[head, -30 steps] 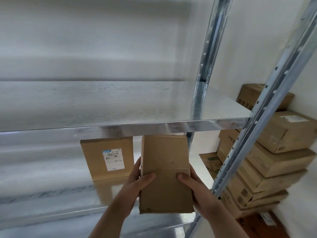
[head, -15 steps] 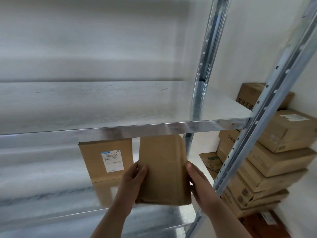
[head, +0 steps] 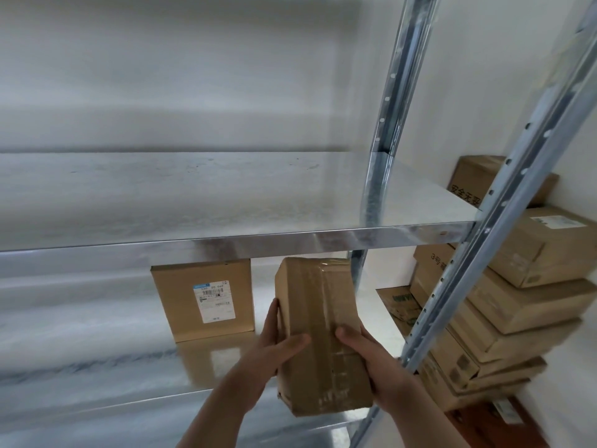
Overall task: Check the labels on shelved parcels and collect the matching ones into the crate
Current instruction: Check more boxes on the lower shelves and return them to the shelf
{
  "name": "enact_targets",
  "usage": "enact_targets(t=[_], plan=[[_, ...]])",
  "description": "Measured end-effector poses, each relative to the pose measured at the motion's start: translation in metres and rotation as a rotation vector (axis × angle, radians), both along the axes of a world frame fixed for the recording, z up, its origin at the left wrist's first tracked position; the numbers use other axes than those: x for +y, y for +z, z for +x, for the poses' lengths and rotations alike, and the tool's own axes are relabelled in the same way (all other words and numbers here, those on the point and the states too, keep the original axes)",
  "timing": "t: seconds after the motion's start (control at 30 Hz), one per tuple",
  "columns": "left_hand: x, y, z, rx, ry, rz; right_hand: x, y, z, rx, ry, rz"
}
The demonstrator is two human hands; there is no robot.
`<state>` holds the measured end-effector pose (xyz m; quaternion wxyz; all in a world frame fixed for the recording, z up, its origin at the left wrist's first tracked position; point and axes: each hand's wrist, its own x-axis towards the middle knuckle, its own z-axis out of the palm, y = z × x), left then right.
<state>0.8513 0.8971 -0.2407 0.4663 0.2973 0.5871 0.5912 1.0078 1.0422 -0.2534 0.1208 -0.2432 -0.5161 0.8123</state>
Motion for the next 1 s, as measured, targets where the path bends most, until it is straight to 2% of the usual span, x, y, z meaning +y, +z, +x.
enact_targets(t=[0.4,0.57,0.73,0.8,0.9,1.0], plan=[[-0.003,-0.004,0.004,0.001,0.016,0.009,-0.001,-0.006,0.000,-0.031,-0.047,0.092],[-0.006,-0.003,-0.003,-0.209,0.165,0.035,-0.003,-0.004,0.002,0.007,-0.249,0.251],[-0.010,-0.009,-0.009,-0.141,0.339,0.034,0.003,-0.002,0.007,0.017,-0.328,0.224],[-0.007,-0.011,-0.007,-0.112,0.351,-0.005,0.001,0.000,0.008,0.037,-0.319,0.132],[-0.008,-0.006,-0.001,-0.118,0.237,-0.027,-0.002,0.000,0.009,0.063,-0.242,0.011],[-0.010,-0.003,0.001,-0.120,0.120,-0.011,-0.006,0.000,0.006,0.061,-0.203,0.053]])
